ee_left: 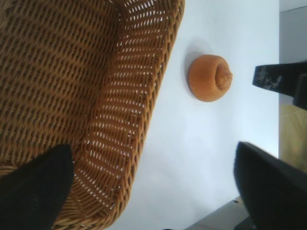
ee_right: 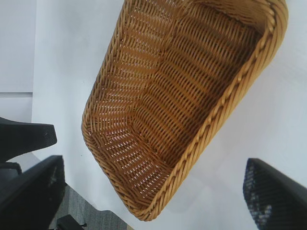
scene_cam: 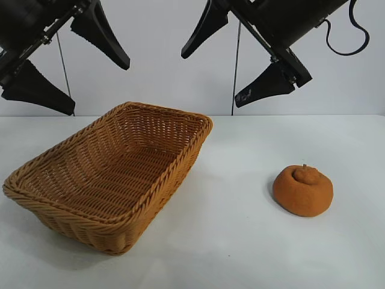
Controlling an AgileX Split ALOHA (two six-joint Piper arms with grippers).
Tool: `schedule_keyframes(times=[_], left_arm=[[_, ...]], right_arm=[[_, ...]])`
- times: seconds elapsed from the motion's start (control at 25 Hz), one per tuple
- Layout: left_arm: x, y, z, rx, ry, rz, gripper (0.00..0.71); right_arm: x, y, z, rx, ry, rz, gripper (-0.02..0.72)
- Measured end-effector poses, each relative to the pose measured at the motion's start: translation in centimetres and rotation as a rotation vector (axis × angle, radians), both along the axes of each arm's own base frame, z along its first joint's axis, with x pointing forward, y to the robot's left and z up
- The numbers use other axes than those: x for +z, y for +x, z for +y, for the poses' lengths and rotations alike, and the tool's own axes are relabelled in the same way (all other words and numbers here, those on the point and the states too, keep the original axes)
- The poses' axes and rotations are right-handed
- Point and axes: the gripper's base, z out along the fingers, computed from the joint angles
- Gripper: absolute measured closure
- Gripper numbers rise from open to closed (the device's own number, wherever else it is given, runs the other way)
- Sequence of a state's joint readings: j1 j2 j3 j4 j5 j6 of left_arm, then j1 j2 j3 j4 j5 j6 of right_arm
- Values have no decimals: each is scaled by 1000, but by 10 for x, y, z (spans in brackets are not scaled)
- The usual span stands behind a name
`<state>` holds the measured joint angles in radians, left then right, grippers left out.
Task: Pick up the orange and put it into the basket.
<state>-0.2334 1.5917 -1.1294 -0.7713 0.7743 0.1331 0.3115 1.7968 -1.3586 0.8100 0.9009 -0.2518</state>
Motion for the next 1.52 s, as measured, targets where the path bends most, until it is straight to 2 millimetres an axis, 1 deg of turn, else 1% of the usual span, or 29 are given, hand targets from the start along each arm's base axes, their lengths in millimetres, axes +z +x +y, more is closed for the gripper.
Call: schedule_keyframes(times=[1.16,1.24,1.32,1.44,1.52], left_arm=[[1,2,1,22,2,-24,65],[2,-1,1,18,-2,1,65],[5,-8,3,25,9,52,65],[12,-20,9,84,55,144,65],[17,-30,13,156,93,180,65]], right_arm=[[0,0,0,0,1,0,10],[0,0,0,0,0,0,10],[0,0,0,1,-3,-1,10],[0,0,0,2,-5,-2,10],[0,0,0,3,-7,-2,10]])
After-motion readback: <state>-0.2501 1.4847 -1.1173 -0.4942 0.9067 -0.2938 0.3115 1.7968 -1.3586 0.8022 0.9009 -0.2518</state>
